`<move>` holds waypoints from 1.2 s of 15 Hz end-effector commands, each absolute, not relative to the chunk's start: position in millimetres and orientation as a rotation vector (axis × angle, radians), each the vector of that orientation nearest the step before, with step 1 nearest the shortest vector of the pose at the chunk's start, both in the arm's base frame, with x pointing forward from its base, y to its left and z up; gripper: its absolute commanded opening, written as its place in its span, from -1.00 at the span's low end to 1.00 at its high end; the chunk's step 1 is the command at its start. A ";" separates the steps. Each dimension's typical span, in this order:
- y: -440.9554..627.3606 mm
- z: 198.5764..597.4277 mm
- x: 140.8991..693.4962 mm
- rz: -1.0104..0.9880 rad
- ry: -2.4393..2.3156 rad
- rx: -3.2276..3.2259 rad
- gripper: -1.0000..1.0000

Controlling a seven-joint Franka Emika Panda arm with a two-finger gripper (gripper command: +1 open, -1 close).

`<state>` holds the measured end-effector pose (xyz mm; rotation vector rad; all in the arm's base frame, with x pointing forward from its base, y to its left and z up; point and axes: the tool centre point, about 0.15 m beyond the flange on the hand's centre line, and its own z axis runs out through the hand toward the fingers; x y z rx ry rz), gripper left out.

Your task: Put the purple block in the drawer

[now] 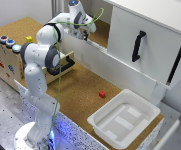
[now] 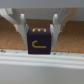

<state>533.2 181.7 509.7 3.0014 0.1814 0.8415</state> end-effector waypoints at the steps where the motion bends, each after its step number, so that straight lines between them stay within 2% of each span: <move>1: 188.4 502.2 431.7 0.973 0.321 3.000 -1.00; 7: 238.4 490.0 373.7 0.725 0.762 3.018 -1.00; 13: 282.1 433.0 333.5 0.396 1.582 2.851 -1.00; 18: 282.4 389.4 292.7 0.252 2.076 2.598 -1.00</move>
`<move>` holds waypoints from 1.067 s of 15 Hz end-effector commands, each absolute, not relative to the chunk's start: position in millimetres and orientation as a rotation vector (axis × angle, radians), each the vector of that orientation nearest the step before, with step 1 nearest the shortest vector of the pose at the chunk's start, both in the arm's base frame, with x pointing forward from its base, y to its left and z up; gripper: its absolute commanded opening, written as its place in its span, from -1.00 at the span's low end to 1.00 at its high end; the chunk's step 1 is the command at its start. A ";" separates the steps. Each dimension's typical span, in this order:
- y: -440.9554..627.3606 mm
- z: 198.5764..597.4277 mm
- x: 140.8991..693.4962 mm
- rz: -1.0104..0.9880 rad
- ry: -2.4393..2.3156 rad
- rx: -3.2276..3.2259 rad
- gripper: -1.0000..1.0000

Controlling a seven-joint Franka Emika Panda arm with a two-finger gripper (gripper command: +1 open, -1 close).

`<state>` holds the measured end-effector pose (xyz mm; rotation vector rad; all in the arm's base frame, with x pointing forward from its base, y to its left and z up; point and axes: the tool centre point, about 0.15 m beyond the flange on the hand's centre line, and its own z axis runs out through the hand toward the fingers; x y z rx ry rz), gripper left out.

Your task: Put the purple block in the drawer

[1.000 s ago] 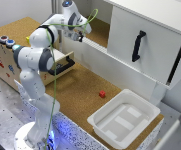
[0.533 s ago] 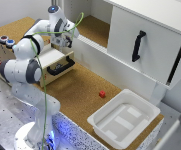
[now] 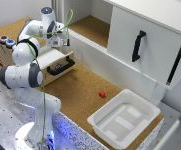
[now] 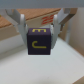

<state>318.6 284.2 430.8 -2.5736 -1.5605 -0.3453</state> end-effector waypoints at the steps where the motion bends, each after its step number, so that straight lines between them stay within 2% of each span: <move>1: 282.6 382.0 288.5 -0.216 -1.887 -2.257 -1.00; 5: 295.7 362.6 273.6 -0.212 -2.006 -2.084 -1.00; 8: 314.2 348.4 271.7 -0.282 -2.001 -2.020 -1.00; 16: 340.8 318.4 311.0 -0.285 -1.941 -1.962 -1.00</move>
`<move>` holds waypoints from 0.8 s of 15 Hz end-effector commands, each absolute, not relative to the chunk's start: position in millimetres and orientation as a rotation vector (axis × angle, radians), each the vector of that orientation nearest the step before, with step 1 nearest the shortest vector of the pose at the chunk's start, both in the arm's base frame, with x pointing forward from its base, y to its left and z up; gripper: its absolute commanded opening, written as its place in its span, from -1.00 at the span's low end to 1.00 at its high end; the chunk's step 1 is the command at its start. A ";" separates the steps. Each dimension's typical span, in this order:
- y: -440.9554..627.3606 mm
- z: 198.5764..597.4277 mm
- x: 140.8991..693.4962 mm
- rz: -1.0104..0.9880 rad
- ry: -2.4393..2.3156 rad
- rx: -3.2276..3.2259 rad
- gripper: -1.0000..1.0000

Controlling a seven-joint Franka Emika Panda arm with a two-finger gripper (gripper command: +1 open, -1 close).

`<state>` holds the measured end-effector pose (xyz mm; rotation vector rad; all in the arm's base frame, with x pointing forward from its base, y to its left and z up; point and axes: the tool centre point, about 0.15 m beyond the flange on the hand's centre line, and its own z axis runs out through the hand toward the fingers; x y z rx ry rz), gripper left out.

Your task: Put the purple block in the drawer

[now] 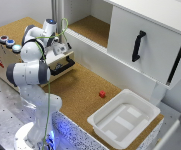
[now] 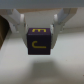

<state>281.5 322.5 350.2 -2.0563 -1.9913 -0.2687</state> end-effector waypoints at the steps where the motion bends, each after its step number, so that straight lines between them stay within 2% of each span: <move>1: 343.3 315.4 315.8 -0.288 -1.941 -1.965 -1.00; 7: 357.9 327.7 352.0 -0.313 -1.925 -1.961 -1.00; 8: 357.9 333.3 351.7 -0.302 -1.937 -1.942 1.00; 12: 342.0 354.8 333.0 -0.282 -2.006 -1.849 1.00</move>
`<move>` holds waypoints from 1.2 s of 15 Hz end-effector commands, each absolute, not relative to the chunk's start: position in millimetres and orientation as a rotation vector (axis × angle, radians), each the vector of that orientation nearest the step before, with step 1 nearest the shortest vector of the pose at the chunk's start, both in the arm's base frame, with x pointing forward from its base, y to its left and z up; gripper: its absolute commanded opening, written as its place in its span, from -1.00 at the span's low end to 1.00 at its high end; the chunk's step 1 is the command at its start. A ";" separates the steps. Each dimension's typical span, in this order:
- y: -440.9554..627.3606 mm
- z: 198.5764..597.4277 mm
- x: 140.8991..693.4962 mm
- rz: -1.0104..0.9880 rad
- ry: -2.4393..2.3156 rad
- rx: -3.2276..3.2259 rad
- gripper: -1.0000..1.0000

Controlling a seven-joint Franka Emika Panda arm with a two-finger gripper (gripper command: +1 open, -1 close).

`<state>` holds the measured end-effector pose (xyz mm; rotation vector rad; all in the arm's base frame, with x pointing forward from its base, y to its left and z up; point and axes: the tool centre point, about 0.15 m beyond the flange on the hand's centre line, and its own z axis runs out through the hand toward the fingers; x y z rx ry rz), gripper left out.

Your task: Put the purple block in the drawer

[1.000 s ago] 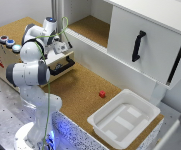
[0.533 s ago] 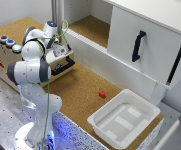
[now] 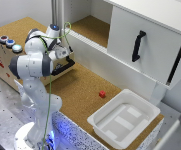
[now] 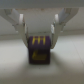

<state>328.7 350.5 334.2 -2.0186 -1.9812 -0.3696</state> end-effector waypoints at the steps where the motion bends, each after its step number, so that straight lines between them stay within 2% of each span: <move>1: 335.2 358.0 328.9 -0.279 -2.009 -1.842 1.00; 6: 304.6 395.3 311.0 -0.314 -1.875 -1.906 1.00; 9: 311.3 419.5 283.7 -0.290 -1.977 -1.939 1.00; 11: 321.4 427.1 266.8 -0.267 -2.098 -2.017 1.00; 18: 354.5 451.8 257.3 -0.203 -2.081 -2.300 1.00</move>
